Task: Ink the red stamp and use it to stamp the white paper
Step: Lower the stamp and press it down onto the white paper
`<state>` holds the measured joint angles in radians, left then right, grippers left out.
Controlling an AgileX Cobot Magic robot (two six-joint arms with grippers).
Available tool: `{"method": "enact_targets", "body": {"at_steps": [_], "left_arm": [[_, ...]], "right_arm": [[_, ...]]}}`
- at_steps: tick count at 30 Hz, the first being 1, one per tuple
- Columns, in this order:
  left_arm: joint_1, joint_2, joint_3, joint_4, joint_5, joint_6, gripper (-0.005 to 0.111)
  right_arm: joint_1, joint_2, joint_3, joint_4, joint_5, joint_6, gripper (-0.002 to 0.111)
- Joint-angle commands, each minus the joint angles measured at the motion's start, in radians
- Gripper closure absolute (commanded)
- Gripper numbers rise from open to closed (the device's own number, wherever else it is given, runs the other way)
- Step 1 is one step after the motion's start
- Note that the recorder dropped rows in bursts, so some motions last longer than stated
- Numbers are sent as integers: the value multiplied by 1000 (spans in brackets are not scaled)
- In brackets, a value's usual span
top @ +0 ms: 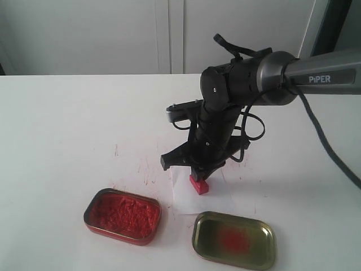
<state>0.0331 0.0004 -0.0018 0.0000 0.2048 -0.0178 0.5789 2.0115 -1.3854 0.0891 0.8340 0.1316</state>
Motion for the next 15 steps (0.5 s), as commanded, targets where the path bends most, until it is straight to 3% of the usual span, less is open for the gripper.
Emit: {"method": "enact_targets", "body": {"at_steps": [1,15], "left_arm": [[-6,0,2,-6,-2,-4,107],[-6,0,2,-6,-2,-4,107]], "right_arm": [[0,-6,2,-2,20,4,108],[0,-71,2,1,39,2,108]]}}
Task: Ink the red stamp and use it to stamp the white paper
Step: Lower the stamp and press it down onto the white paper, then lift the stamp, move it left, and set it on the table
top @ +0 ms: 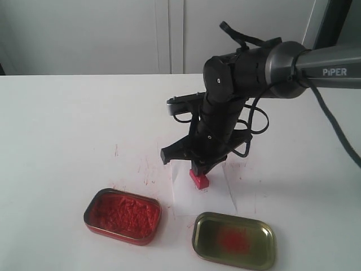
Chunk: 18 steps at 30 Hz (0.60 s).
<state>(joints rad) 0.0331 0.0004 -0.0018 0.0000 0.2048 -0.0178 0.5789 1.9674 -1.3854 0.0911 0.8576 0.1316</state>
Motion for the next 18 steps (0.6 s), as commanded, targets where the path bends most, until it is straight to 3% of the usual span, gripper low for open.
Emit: {"method": "enact_targets", "body": {"at_steps": [1,13,18], "left_arm": [[-6,0,2,-6,-2,-4,107],[-6,0,2,-6,-2,-4,107],[-6,0,2,-6,-2,-4,107]], "right_arm": [[0,-29,2,-1,15,0,108],[0,-33,2,15,-9,-24,108],[0,-33,2,105,-88,-72,108]]}}
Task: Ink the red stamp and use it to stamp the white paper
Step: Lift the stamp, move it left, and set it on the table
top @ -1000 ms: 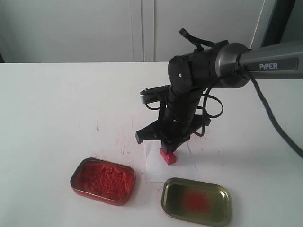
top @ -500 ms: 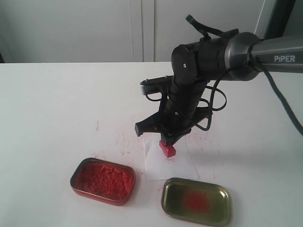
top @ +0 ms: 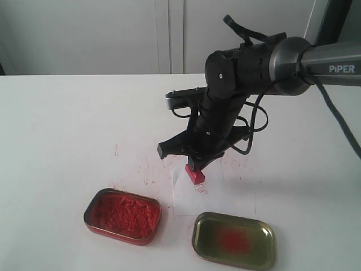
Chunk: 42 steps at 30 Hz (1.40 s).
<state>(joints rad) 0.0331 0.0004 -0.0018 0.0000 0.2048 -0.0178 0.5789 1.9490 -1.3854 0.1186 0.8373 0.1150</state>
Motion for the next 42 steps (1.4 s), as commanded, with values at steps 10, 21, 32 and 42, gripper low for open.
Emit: {"method": "enact_targets", "body": {"at_steps": [10,21,32,42], "left_arm": [[-6,0,2,-6,-2,-4,107],[-6,0,2,-6,-2,-4,107],[-6,0,2,-6,-2,-4,107],[-6,0,2,-6,-2,-4,107]], "right_arm": [[-32,8,2,454,-172,-316,108],[-61,109,2,886,-170,-588,108],[-59,186,2,1024,-182,-616,108],[-48,233,2,1063,-198,-614,108]]}}
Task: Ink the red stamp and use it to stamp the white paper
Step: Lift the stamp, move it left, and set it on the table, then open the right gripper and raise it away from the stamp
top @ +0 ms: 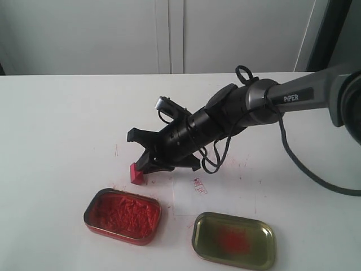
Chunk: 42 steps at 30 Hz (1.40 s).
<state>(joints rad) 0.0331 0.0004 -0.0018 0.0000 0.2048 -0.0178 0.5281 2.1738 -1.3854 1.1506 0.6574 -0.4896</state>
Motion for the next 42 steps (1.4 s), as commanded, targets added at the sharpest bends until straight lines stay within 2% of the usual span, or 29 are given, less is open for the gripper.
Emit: {"method": "enact_targets", "body": {"at_steps": [1,4,21,39,42], "left_arm": [[-6,0,2,-6,-2,-4,107],[-6,0,2,-6,-2,-4,107],[-6,0,2,-6,-2,-4,107],[-6,0,2,-6,-2,-4,107],[-6,0,2,-6,-2,-4,107]], "right_arm": [[3,11,2,32,-20,-7,108],[3,13,2,32,-20,-5,104],[-1,-12,2,21,-78,25,60],[-1,-35,2,-30,-228,86,60],[-1,-48,2,-52,-223,86,72]]}}
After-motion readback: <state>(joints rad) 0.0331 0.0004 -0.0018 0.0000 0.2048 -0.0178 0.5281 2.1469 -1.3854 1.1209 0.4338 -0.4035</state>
